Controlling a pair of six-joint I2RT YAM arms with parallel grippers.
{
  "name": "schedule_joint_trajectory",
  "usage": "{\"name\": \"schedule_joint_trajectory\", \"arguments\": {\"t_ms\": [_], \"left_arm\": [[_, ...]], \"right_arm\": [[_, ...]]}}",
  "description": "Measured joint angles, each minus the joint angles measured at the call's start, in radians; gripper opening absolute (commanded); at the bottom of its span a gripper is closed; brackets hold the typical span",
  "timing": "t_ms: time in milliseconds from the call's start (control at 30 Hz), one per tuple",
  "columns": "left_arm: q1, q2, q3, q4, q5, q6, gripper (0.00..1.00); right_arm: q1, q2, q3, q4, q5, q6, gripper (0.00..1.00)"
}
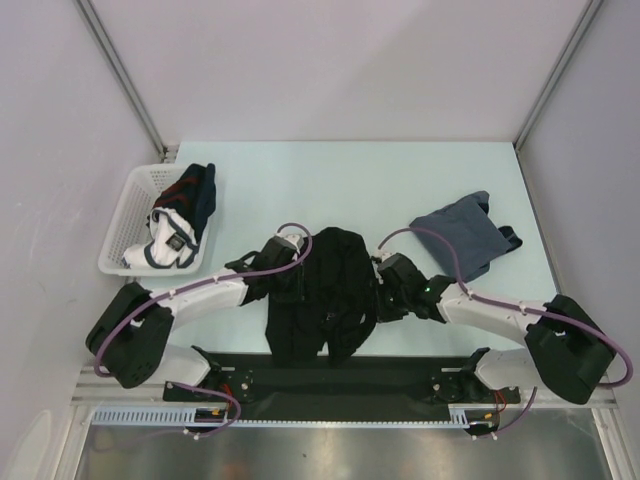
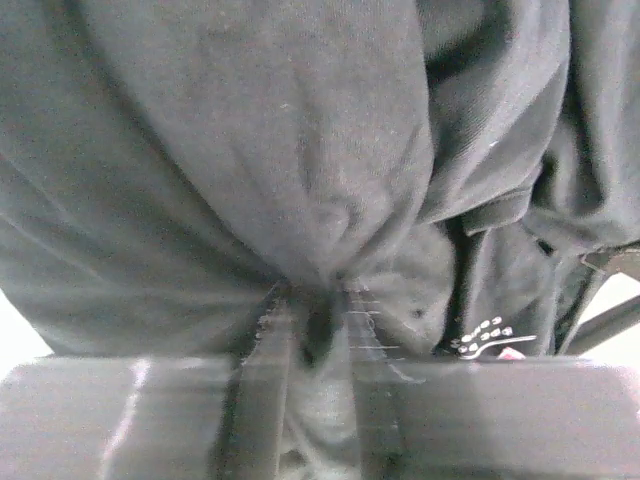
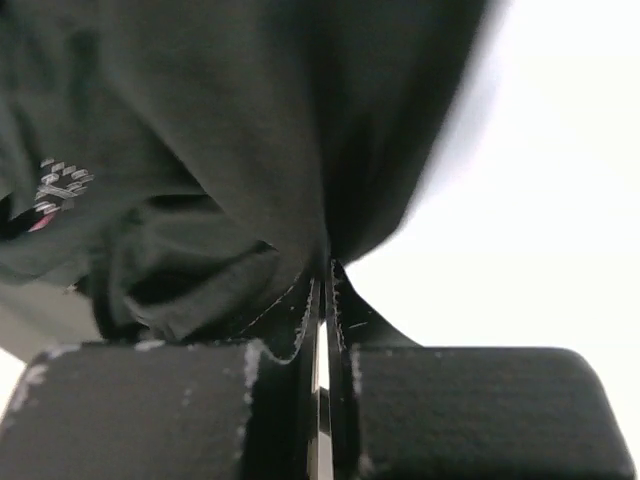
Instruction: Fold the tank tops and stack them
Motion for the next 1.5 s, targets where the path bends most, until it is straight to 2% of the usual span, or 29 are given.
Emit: {"name": "schedule_joint_trajectory", "arguments": {"t_ms": [33,167,233,367,467,533,633,733,767,800,933,1000,1133,1233,1367,1433,1500], "left_arm": [[0.000,0.008,0.000,0.005,0.003,0.000,0.00],[0.012,-0.001,0.000,-0.001,-0.012,0.019,0.00],[0.059,-0.034,0.000,-0.020,0.011,0.027,0.00],[0.306,-0.178,0.000,-0.048,0.095,0.035,0.00],[0.481,-0.299,0.002,-0.062,0.113,0.034,0.02],[0.550,-0.379,0.004,-0.082,0.113,0.031,0.23],[0.596,-0.448,0.017,-0.112,0.110,0.020,0.32],[0.609,-0.457,0.045,-0.137,0.095,0.025,0.51],[0.610,-0.456,0.050,-0.145,0.089,0.028,0.61],[0.610,-0.456,0.052,-0.153,0.085,0.034,0.63],[0.574,-0.451,0.058,-0.175,0.079,0.046,0.66],[0.494,-0.428,0.078,-0.203,0.041,0.057,0.65],[0.218,-0.357,0.116,-0.230,-0.055,0.071,0.59],[0.094,-0.300,0.116,-0.237,-0.102,0.071,0.63],[0.064,-0.161,0.123,-0.237,-0.151,0.074,0.81],[0.064,-0.076,0.139,-0.238,-0.192,0.071,0.80],[0.066,0.027,0.174,-0.237,-0.238,0.071,0.72]], "right_arm": [[-0.006,-0.009,0.000,-0.018,0.025,0.006,0.00],[-0.107,-0.101,0.000,-0.089,0.097,0.011,0.00],[-0.218,-0.180,0.000,-0.123,0.113,0.003,0.00],[-0.425,-0.319,0.013,-0.170,0.124,-0.008,0.00],[-0.500,-0.357,0.050,-0.198,0.127,-0.007,0.00],[-0.516,-0.358,0.076,-0.206,0.133,-0.006,0.00],[-0.526,-0.353,0.116,-0.214,0.134,-0.005,0.00],[-0.532,-0.330,0.155,-0.221,0.135,-0.008,0.00],[-0.536,-0.317,0.171,-0.222,0.135,-0.009,0.00],[-0.539,-0.306,0.184,-0.224,0.135,-0.011,0.00],[-0.547,-0.238,0.255,-0.226,0.130,-0.029,0.00],[-0.547,-0.201,0.287,-0.222,0.126,-0.038,0.00],[-0.549,-0.127,0.322,-0.209,0.124,-0.060,0.00],[-0.554,-0.076,0.337,-0.203,0.124,-0.067,0.00],[-0.557,-0.022,0.350,-0.187,0.119,-0.069,0.00],[-0.557,-0.008,0.352,-0.176,0.109,-0.069,0.00],[-0.557,-0.003,0.352,-0.170,0.102,-0.069,0.00]]}}
